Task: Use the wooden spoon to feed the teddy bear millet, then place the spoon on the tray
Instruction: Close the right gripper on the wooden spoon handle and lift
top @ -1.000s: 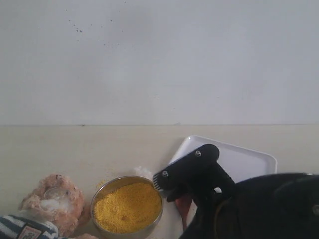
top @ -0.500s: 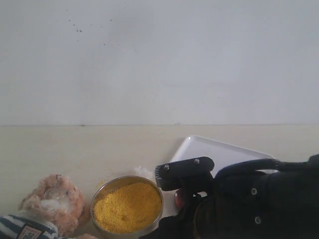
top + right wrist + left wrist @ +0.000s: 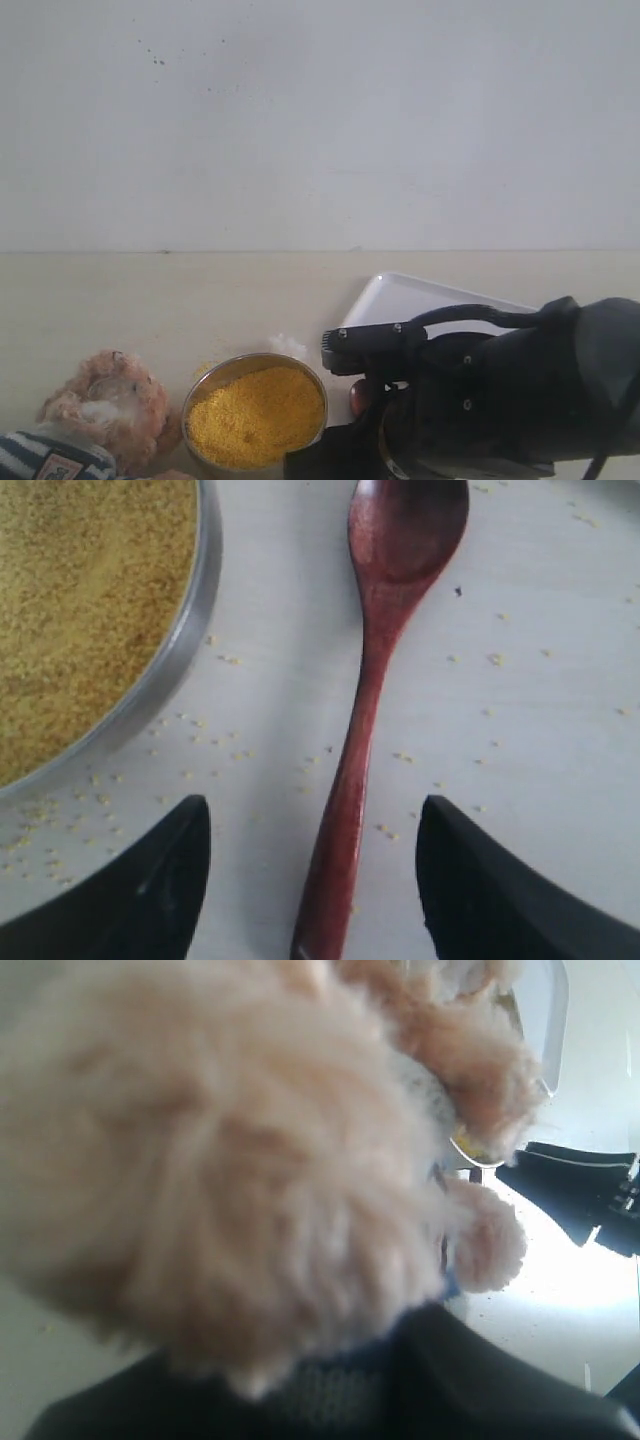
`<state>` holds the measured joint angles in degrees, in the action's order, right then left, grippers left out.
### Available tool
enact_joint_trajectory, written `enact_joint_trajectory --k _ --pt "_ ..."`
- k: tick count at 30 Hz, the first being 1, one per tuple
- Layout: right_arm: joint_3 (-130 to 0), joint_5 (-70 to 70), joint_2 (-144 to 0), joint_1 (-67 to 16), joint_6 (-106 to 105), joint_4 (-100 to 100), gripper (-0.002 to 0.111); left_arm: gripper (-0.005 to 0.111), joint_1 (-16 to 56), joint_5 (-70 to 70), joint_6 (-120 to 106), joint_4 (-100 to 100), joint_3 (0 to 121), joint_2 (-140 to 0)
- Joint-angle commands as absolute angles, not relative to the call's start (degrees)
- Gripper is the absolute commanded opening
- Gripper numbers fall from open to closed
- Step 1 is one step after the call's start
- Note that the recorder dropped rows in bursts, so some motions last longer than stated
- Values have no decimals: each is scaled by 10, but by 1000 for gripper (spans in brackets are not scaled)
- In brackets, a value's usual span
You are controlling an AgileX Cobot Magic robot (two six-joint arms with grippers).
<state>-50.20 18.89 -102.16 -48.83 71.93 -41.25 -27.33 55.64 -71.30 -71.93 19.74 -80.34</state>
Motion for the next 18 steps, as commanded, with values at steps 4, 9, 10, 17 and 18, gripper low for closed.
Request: enact_joint_trajectory --k 4,9,10,17,18 --pt "-521 211 -1068 -485 705 -408 58 4 -275 563 -717 -730 196 -798" --pt "-521 213 -1088 -485 701 -407 58 4 -275 563 -717 -730 196 -798" --pt "-521 209 -1092 -485 701 -407 58 4 -275 563 -717 -730 196 -798" --pt "-521 217 -1092 -485 688 -385 23 4 -275 563 -717 -730 196 -798" --pt "-521 221 -1092 -485 681 -377 13 4 -275 563 -717 -730 196 -798"
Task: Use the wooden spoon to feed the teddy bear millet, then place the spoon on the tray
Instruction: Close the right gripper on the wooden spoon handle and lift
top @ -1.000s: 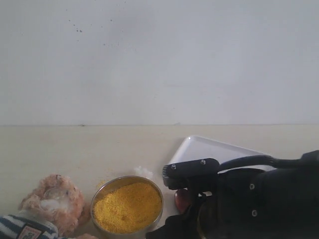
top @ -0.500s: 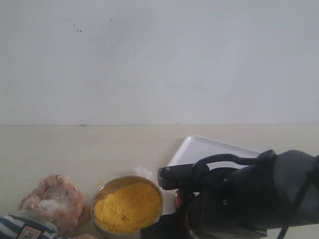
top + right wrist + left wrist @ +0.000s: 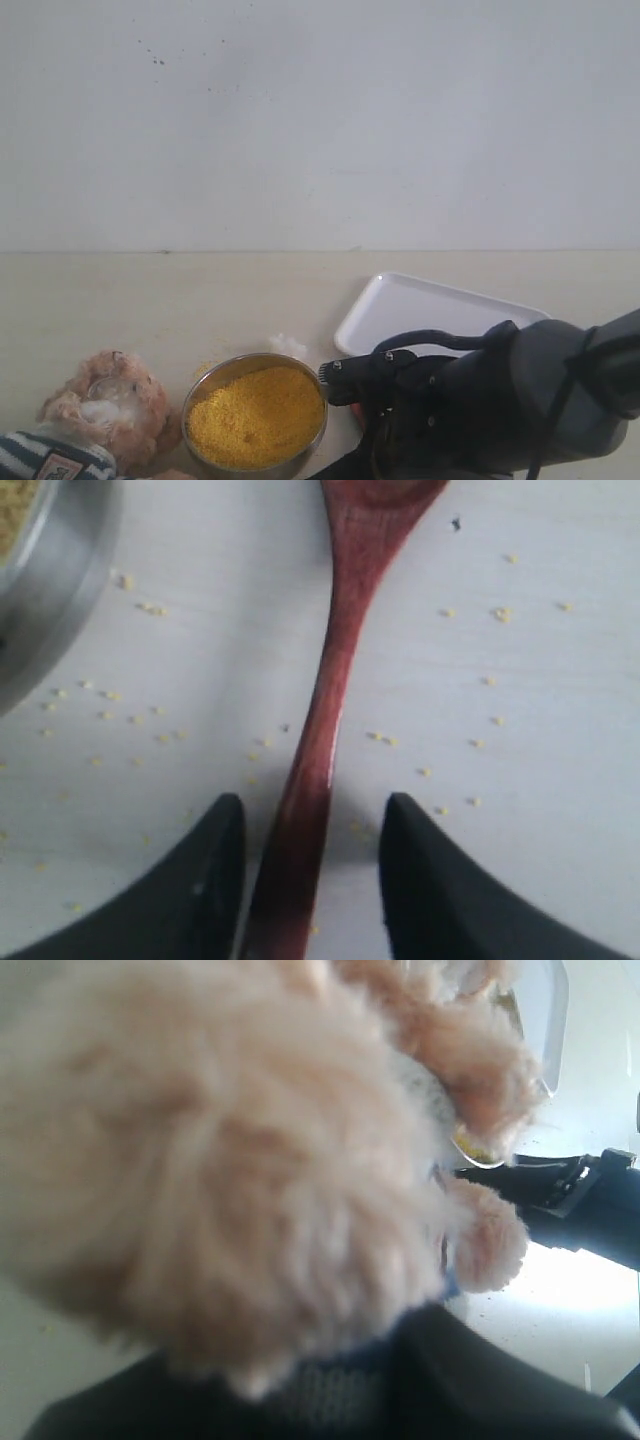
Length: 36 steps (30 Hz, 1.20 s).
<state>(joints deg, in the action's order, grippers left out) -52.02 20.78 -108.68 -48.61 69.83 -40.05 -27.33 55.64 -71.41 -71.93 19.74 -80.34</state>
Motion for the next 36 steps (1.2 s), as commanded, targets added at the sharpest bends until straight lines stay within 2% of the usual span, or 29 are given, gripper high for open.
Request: enact_joint_trajectory --k 1,2,10,17,24,31,36 --pt "-521 227 -1092 -485 679 -373 4 4 -275 563 -717 -730 196 -798" --pt "-521 235 -1092 -485 677 -367 0 4 -275 563 -717 -730 196 -798" --pt "-521 318 -1049 -485 604 -353 8 4 -275 563 -717 -730 196 -798" --pt "-521 431 -943 -485 572 -419 8 4 -275 563 -717 -730 196 -798" --pt "-521 526 -858 -488 447 -448 8 4 -275 563 -717 -730 196 -798" --pt "-552 615 -848 -561 336 -485 8 4 -275 563 -717 -730 196 -798" --pt "-637 658 -887 -625 286 -487 8 4 -275 563 -717 -730 196 -798"
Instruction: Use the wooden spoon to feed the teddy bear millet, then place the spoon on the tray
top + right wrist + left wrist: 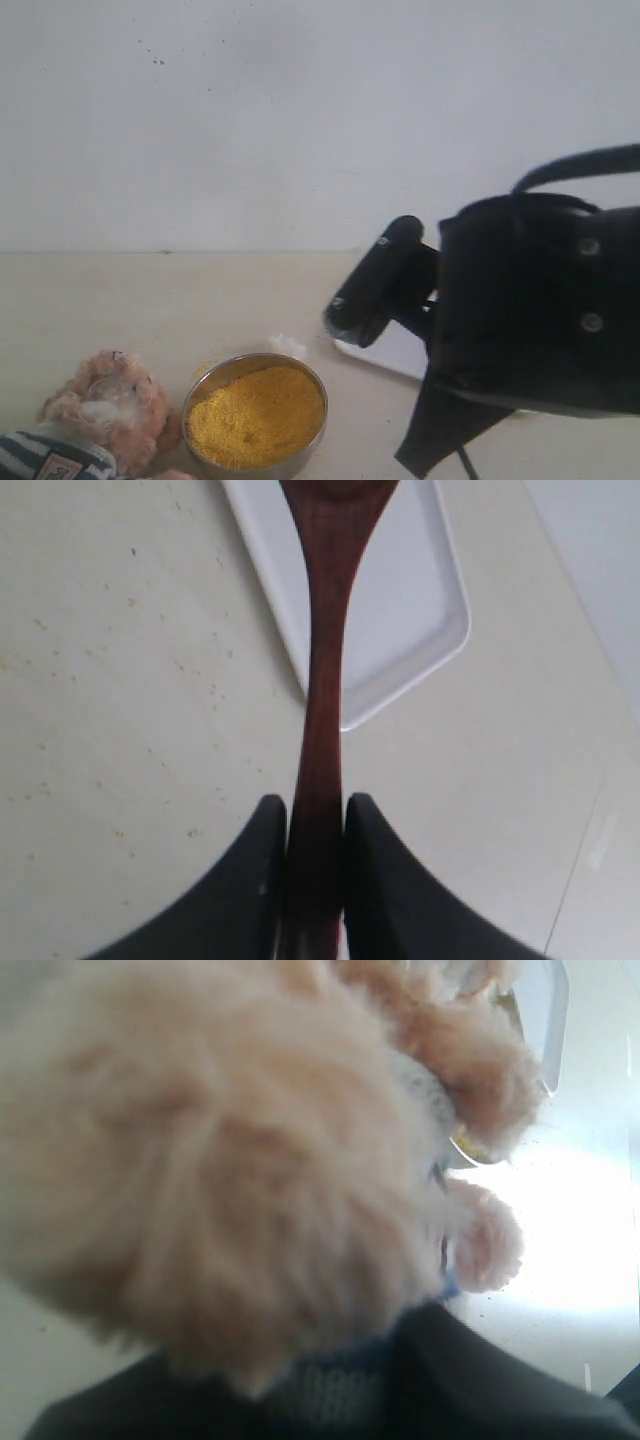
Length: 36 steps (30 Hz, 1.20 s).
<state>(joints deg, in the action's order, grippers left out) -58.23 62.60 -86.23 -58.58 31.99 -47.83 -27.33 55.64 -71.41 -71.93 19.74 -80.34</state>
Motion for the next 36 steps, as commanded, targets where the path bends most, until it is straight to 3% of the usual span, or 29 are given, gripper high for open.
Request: enact_joint_trajectory --k 1,11,36 --pt "-653 669 -899 -634 273 -487 8 4 -275 563 -717 -730 196 -798" --pt "-756 700 -1055 -709 161 -537 8 4 -275 563 -717 -730 196 -798" --pt "-767 700 -1146 -685 69 -638 8 4 -275 563 -717 -730 196 -798"
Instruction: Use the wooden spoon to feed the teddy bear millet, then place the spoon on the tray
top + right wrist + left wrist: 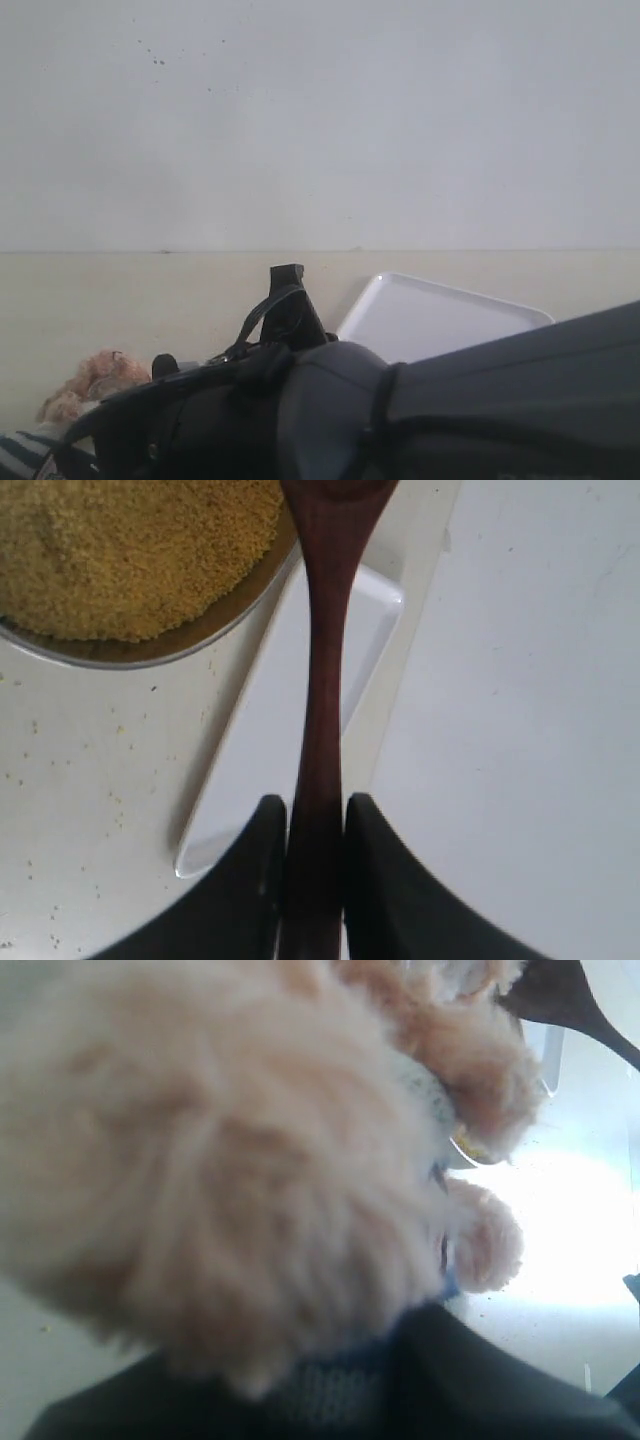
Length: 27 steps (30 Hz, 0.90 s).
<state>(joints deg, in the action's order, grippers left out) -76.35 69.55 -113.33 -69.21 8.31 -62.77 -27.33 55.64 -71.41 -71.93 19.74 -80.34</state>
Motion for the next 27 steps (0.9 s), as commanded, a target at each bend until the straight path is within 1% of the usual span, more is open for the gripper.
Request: enact_joint_trajectory --k 1,16,27 --pt "-767 700 -1149 -685 68 -641 8 4 -275 563 -717 -730 196 -798" --pt "-767 700 -1197 -679 59 -644 8 4 -275 563 -717 -730 196 -798" --pt "-767 700 -1197 -679 78 -573 8 4 -275 563 -717 -730 196 -798"
